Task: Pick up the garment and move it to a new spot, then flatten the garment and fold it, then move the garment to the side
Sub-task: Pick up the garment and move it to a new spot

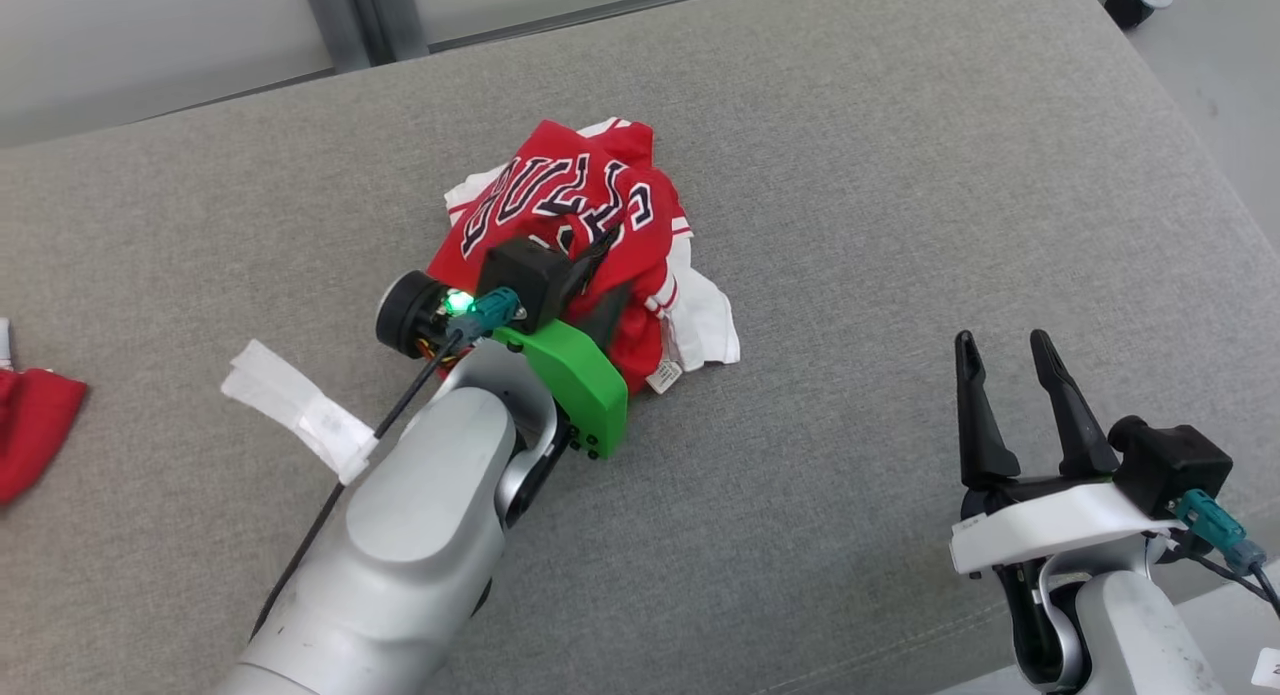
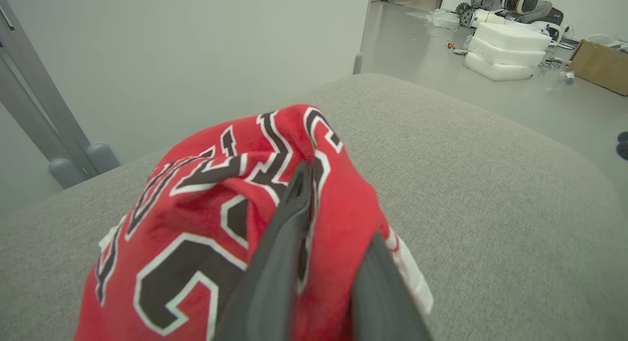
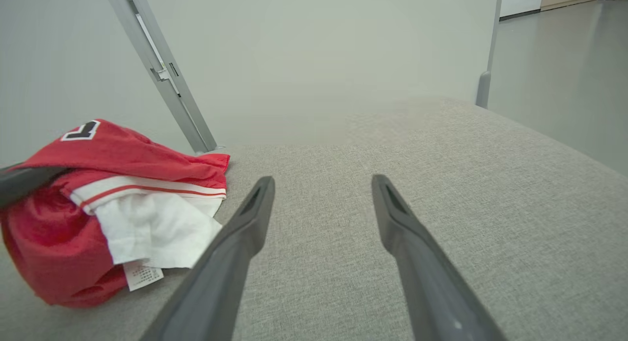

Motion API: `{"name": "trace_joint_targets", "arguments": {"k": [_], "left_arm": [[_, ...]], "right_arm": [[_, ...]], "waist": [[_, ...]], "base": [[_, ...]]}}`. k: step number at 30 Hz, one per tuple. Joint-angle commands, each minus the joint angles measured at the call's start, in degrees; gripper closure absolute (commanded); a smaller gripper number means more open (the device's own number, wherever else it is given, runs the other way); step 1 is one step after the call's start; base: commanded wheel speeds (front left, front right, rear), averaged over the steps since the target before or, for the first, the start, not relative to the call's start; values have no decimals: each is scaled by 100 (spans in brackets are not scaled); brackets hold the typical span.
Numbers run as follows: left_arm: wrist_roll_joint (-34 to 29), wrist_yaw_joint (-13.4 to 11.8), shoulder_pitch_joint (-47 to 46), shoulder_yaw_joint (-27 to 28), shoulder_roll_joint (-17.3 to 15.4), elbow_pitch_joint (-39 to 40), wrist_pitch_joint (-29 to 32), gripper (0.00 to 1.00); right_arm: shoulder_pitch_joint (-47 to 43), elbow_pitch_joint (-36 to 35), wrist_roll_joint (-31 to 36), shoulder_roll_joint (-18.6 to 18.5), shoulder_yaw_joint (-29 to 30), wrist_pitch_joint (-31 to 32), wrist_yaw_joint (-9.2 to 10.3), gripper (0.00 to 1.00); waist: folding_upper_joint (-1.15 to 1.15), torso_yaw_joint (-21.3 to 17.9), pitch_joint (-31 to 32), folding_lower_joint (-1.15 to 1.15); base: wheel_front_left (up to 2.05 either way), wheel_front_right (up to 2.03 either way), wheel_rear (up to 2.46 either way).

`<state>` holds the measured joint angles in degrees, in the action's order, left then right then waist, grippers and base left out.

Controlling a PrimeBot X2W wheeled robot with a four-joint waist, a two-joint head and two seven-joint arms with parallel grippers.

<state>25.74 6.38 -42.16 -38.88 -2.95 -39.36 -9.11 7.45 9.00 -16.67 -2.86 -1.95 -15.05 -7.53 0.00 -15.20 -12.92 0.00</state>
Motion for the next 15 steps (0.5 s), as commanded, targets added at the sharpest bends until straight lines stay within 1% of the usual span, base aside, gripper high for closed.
{"name": "trace_joint_targets", "arguments": {"k": [1,4,7,11,15], "left_arm": [[156,18,69,-93,-1,40,-77,0],[327,-90,-3,-316,-2,169,-247,0],[365,-221,-135,-407,-5,248,-405,0],[292,-385,-165,-291,-33,343,-553,0],[265,-546,10,-3,-226,565,-608,0]], "right_arm": [[40,28,46,-5,-3,-19,8,0],[-24,58,101,-5,11,-19,8,0],[-120,87,154,-6,47,-19,8,0],[-210,79,206,-6,94,-19,7,0],[-291,51,225,-6,125,-19,8,0]], "waist": [[0,74,81,0],[0,177,217,0],[0,304,387,0],[0,498,565,0],[0,710,676,0]], "base": [[0,0,0],[0,0,0],[0,0,0],[0,0,0],[0,0,0]]}}
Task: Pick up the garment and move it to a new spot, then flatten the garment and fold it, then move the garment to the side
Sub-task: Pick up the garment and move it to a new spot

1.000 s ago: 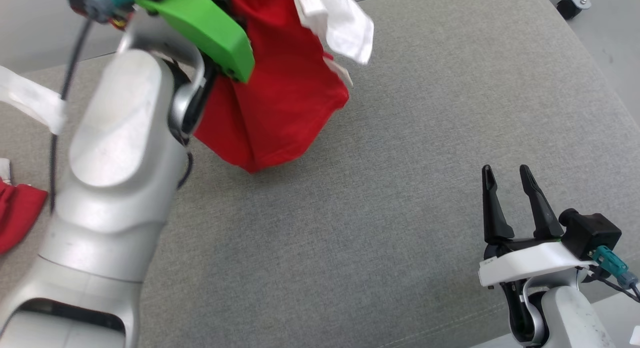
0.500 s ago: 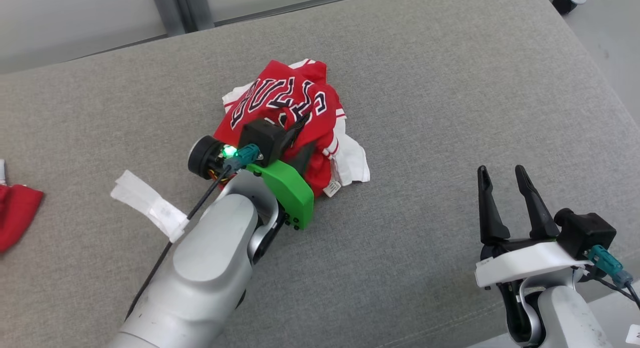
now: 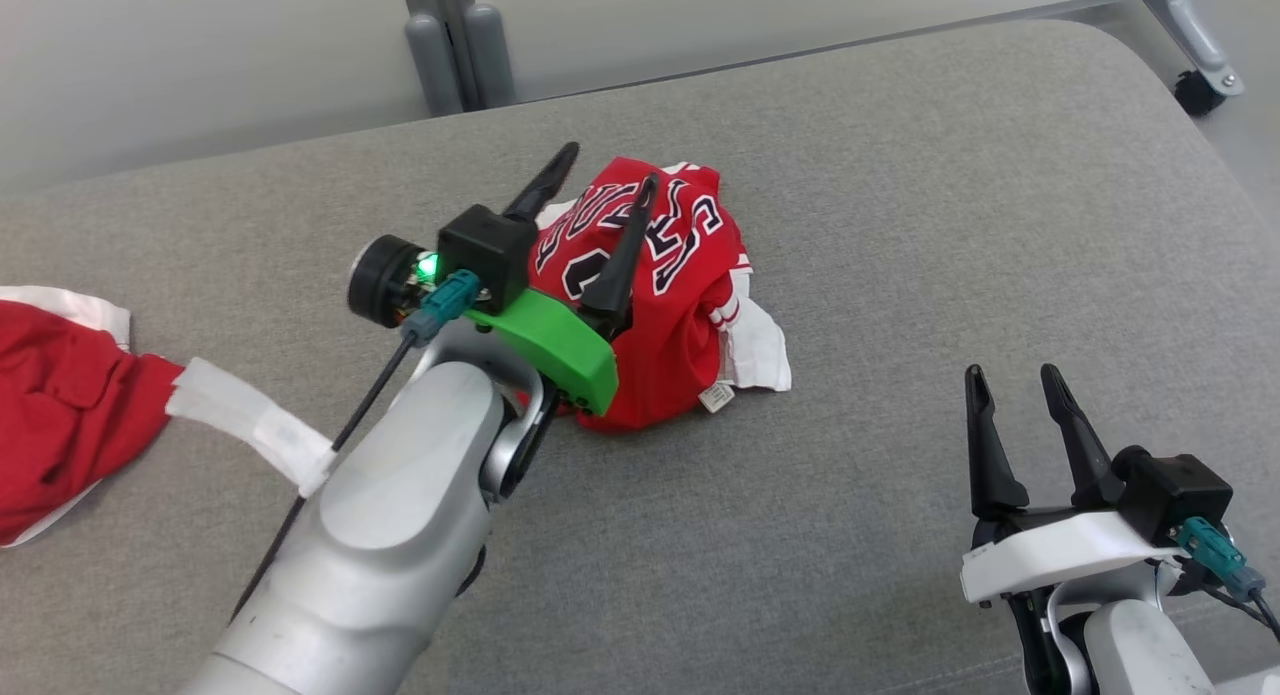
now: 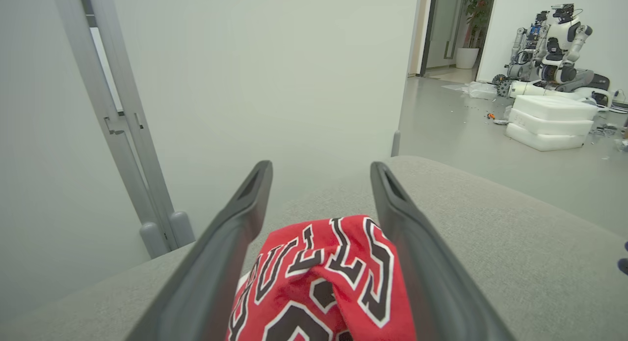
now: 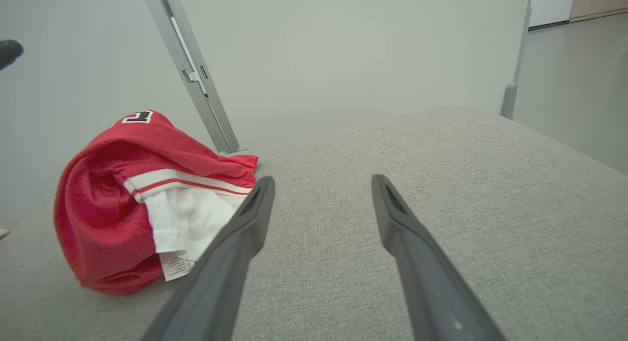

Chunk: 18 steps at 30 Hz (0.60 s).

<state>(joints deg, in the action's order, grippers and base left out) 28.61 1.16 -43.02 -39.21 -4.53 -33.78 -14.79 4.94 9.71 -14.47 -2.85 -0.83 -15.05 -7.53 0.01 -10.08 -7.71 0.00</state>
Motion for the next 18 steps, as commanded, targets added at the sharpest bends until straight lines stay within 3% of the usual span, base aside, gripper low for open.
{"name": "trace_joint_targets", "arguments": {"k": [1,10,18], "left_arm": [[-45,-61,143,107,-138,90,-41,0],[-274,-330,1047,1119,-849,1012,-35,0],[-438,-411,1996,1889,-1216,1553,-36,0]], "right_arm": [[-51,-28,9,-7,16,-19,7,0],[-223,-65,72,-8,85,-19,7,0],[-297,-66,173,-8,93,-19,8,0]], "waist": [[-1,240,171,0],[-1,682,360,0],[-1,976,490,0]], "base": [[0,0,0],[0,0,0],[0,0,0]]}}
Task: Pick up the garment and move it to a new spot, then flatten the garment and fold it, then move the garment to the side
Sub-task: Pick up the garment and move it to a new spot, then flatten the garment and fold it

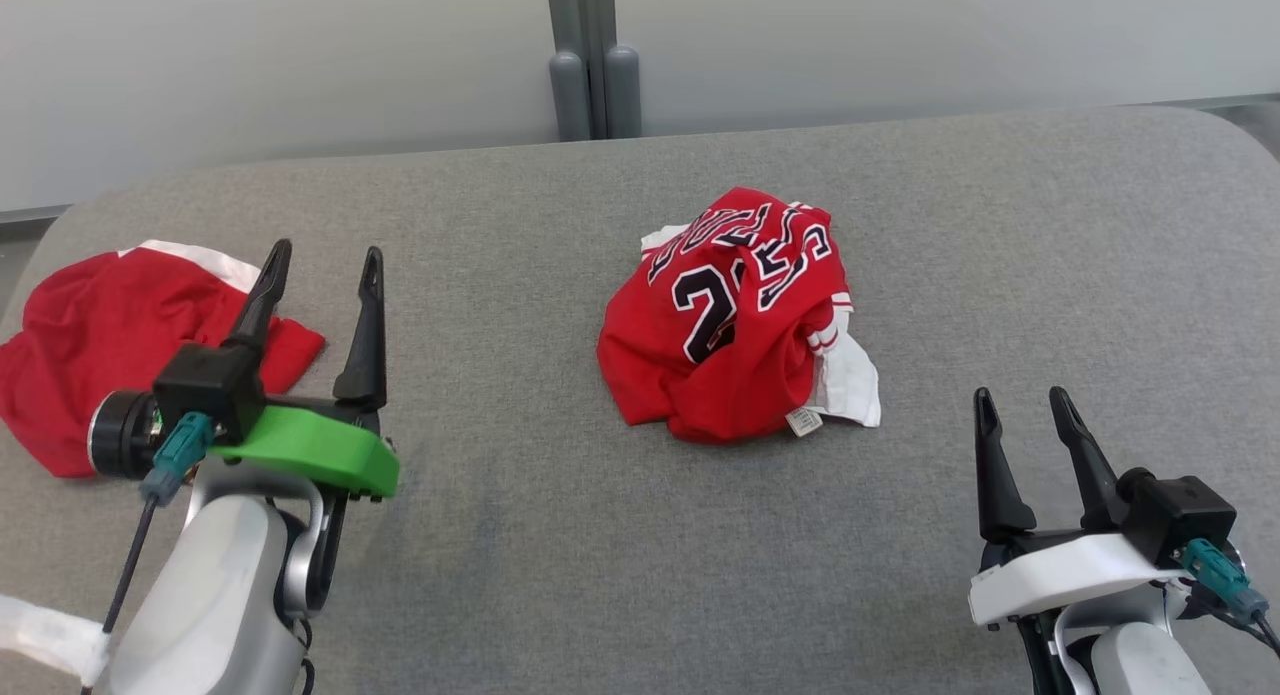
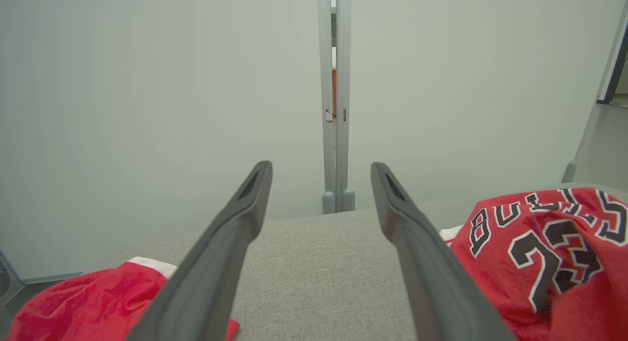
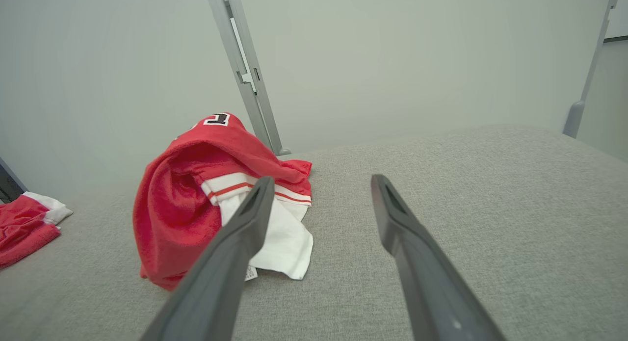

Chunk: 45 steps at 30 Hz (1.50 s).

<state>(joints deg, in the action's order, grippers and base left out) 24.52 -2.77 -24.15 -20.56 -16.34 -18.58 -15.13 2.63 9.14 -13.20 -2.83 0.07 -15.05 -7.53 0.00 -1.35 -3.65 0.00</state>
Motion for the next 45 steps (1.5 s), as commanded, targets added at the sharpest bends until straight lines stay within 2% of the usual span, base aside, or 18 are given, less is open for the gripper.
{"name": "trace_joint_targets", "arguments": {"k": [1,5,12,23,31,45], "left_arm": [[-56,-28,231,100,-49,93,-3,0],[-179,-19,738,358,-72,348,-2,0],[-306,-32,1607,779,77,784,-3,0],[-462,175,2468,1333,211,1156,-3,0],[-628,323,2719,1543,407,1115,-3,0],[-866,620,2644,1877,699,907,-3,0]], "right_arm": [[-76,-7,50,-10,-6,-19,7,0],[-133,12,86,-11,-13,-19,7,0],[-241,-14,145,-52,9,23,8,0],[-421,-77,142,-95,13,87,7,0],[-493,-90,101,-143,30,138,7,0],[-559,-58,78,-142,-53,161,7,0]], "waist": [[0,121,99,0],[0,188,184,0],[0,211,321,0],[0,102,417,0],[0,79,446,0],[0,137,550,0]], "base": [[0,0,0],[0,0,0],[0,0,0],[0,0,0],[0,0,0],[0,0,0]]}}
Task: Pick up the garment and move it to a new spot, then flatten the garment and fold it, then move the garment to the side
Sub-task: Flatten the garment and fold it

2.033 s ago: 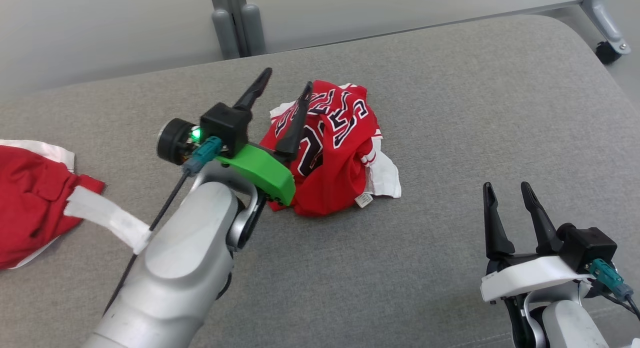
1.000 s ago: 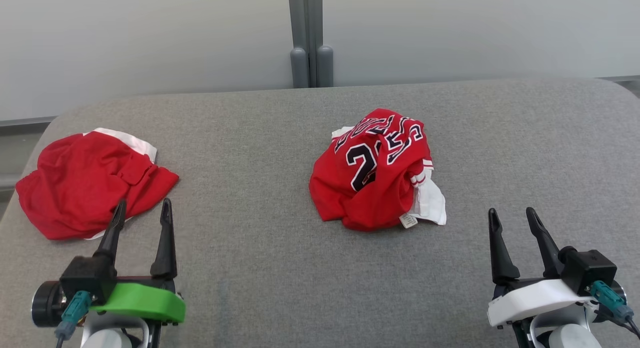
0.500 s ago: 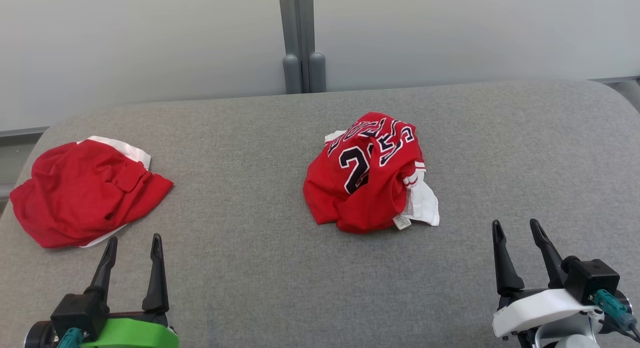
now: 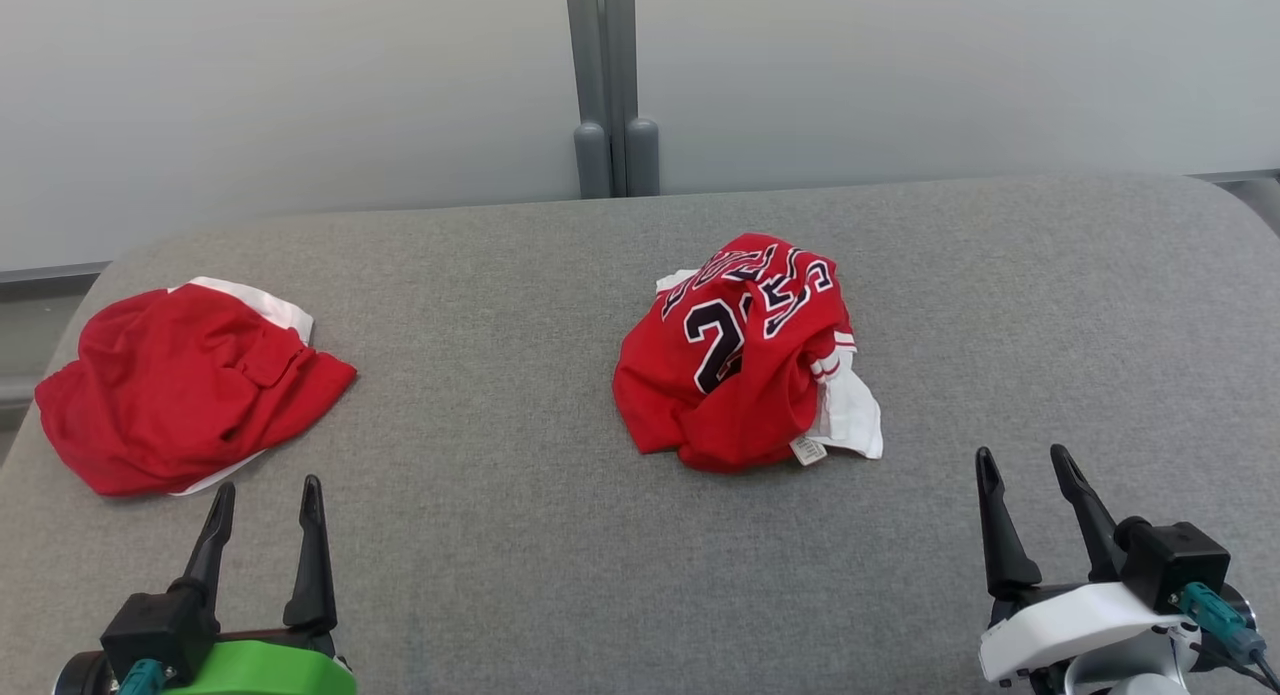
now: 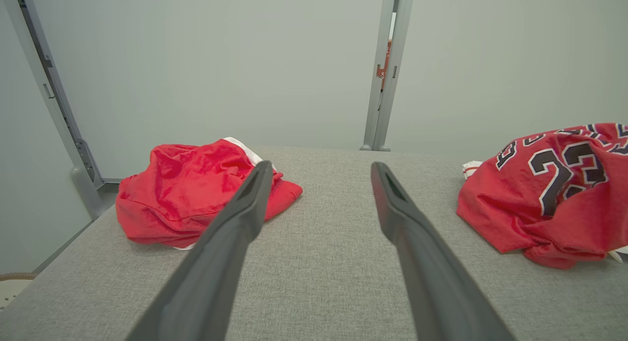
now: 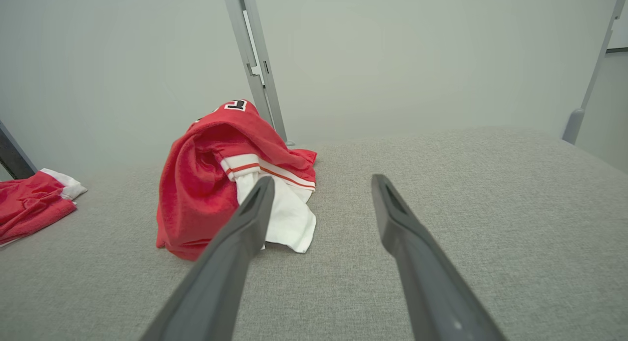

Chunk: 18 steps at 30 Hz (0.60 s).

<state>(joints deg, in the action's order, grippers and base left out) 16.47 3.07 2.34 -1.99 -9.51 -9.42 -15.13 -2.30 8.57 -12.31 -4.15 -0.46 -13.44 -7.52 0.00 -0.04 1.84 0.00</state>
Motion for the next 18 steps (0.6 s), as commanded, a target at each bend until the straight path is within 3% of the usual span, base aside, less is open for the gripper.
{"name": "trace_joint_targets", "arguments": {"k": [1,18], "left_arm": [[-85,56,-12,32,24,-21,-3,0],[-253,212,-85,211,187,-120,-3,0]], "right_arm": [[-67,-4,-12,-10,-2,1,6,0],[184,45,-40,-5,10,-3,6,0]], "waist": [[0,11,2,0],[0,53,-66,0]], "base": [[0,0,0],[0,0,0]]}}
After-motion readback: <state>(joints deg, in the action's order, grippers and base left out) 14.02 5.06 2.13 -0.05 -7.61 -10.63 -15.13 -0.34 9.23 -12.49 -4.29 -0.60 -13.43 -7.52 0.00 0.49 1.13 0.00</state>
